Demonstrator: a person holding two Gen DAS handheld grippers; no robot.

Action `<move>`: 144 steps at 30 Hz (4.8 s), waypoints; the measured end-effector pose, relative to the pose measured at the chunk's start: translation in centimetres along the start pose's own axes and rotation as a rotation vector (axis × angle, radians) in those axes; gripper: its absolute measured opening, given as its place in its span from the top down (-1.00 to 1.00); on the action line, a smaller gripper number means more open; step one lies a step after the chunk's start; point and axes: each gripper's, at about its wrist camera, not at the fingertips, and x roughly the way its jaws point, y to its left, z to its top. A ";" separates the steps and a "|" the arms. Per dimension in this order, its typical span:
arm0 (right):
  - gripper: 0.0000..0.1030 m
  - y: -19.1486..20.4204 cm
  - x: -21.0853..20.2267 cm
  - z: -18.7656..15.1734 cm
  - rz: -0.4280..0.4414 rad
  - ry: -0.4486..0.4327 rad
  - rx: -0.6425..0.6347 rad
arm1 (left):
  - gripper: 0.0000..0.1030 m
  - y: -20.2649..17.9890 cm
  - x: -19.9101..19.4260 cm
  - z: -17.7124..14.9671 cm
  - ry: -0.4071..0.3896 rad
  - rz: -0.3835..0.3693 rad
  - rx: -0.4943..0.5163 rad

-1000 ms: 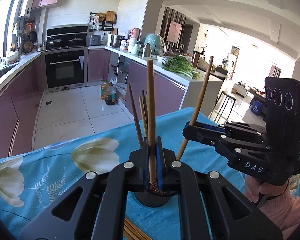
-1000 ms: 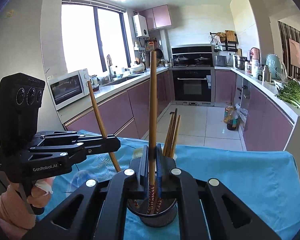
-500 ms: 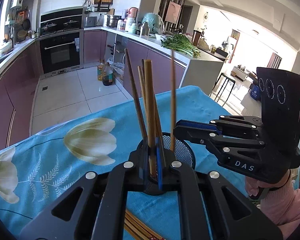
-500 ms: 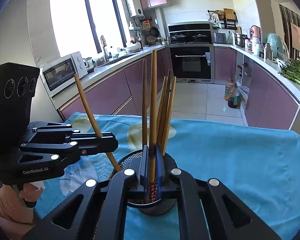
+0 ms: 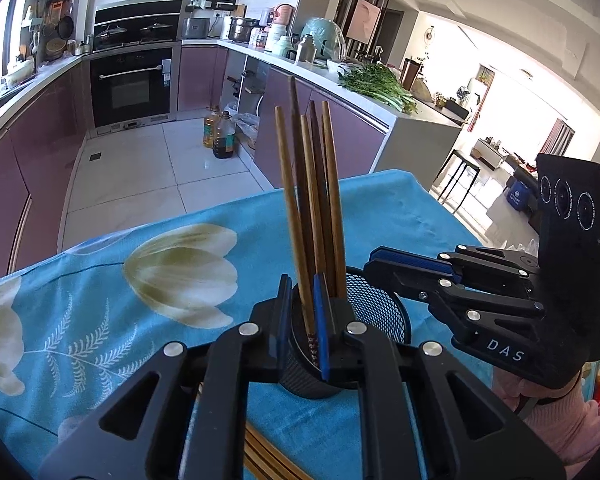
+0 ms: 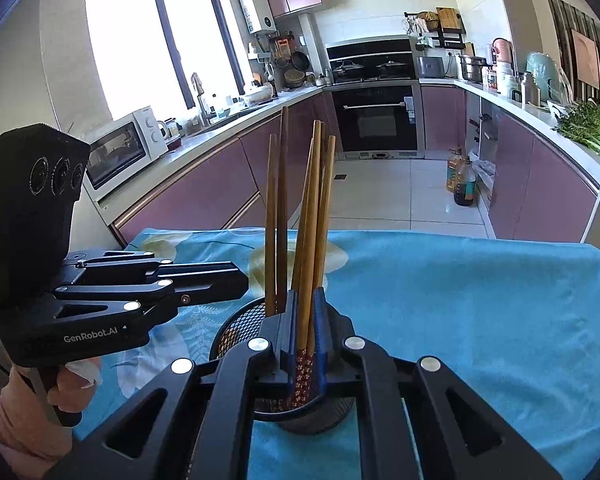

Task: Organize utensils
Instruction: 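Lower the chopsticks into the holder and open both tools, then withdraw both tools and move them back over the chopstick pile, then grasp a chopstick with the left tool while the right tool grasps another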

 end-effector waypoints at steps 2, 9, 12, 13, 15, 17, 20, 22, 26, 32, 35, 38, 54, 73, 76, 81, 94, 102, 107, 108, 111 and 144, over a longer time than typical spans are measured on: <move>0.84 0.2 -0.2 -0.1 0.002 -0.008 -0.004 | 0.77 0.3 -0.6 -0.4 -0.021 0.011 -0.011; 0.64 1.6 -2.1 -0.9 0.055 -0.043 -0.039 | 0.43 0.8 -4.6 -2.3 -0.143 0.059 -0.023; 0.48 2.9 -3.3 -1.8 0.089 -0.059 -0.074 | 0.21 0.9 -6.7 -3.8 -0.198 0.090 -0.017; 0.45 3.4 -3.6 -2.2 0.105 -0.060 -0.084 | 0.09 0.9 -7.3 -4.4 -0.211 0.102 -0.017; 0.36 4.2 -3.9 -3.1 0.130 -0.050 -0.102 | 0.03 1.2 -8.3 -5.6 -0.227 0.122 -0.014; 0.32 4.9 -3.7 -4.3 0.158 -0.025 -0.114 | -0.06 1.5 -9.0 -6.8 -0.233 0.147 -0.021; 0.30 5.7 -2.3 -5.9 0.172 0.037 -0.118 | -0.22 2.2 -9.5 -8.6 -0.221 0.185 -0.037; 0.30 6.0 -1.3 -7.1 0.170 0.079 -0.116 | -0.25 2.6 -9.1 -10.0 -0.198 0.222 -0.043; 0.30 6.7 0.9 -9.0 0.155 0.146 -0.104 | -0.25 3.4 -7.7 -12.6 -0.127 0.260 -0.062; 0.30 7.4 2.4 -10.5 0.108 0.202 -0.109 | -0.25 3.9 -5.6 -15.0 -0.038 0.281 -0.093; 0.30 7.5 2.8 -10.6 0.098 0.214 -0.114 | -0.25 4.0 -4.8 -15.6 -0.009 0.283 -0.093; 0.30 7.2 2.6 -10.6 0.090 0.218 -0.119 | -0.24 3.9 -4.0 -16.0 0.022 0.288 -0.088; 0.30 8.1 3.4 -11.1 0.049 0.241 -0.164 | -0.23 3.5 -2.4 -15.9 0.074 0.268 -0.072; 0.31 7.4 3.4 -10.9 0.043 0.256 -0.132 | -0.19 3.6 -0.6 -15.4 0.133 0.247 -0.052; 0.31 7.4 3.5 -10.9 0.042 0.256 -0.131 | -0.13 3.7 -0.6 -15.4 0.136 0.247 -0.049; 0.34 7.4 3.5 -10.9 0.037 0.256 -0.133 | 0.20 3.9 -0.8 -15.3 0.147 0.256 -0.049; 0.37 8.3 4.8 -10.4 -0.002 0.251 -0.175 | 0.30 4.6 -0.4 -14.7 0.158 0.268 -0.056; 0.60 8.4 5.9 -9.6 -0.011 0.251 -0.169 | 0.52 4.9 0.4 -13.9 0.162 0.285 -0.061; 0.81 7.6 5.7 -9.6 0.005 0.248 -0.123 | 0.80 5.0 0.2 -14.1 0.144 0.274 -0.095; 0.84 7.5 5.6 -9.6 0.008 0.246 -0.114 | 0.81 5.1 0.1 -14.2 0.140 0.269 -0.104; 0.89 7.0 5.1 -9.6 0.027 0.234 -0.086 | 0.84 5.1 -0.4 -14.5 0.128 0.265 -0.128; 0.89 7.7 5.1 -9.7 0.075 0.263 -0.141 | 0.84 3.7 0.4 -14.4 0.184 0.194 -0.047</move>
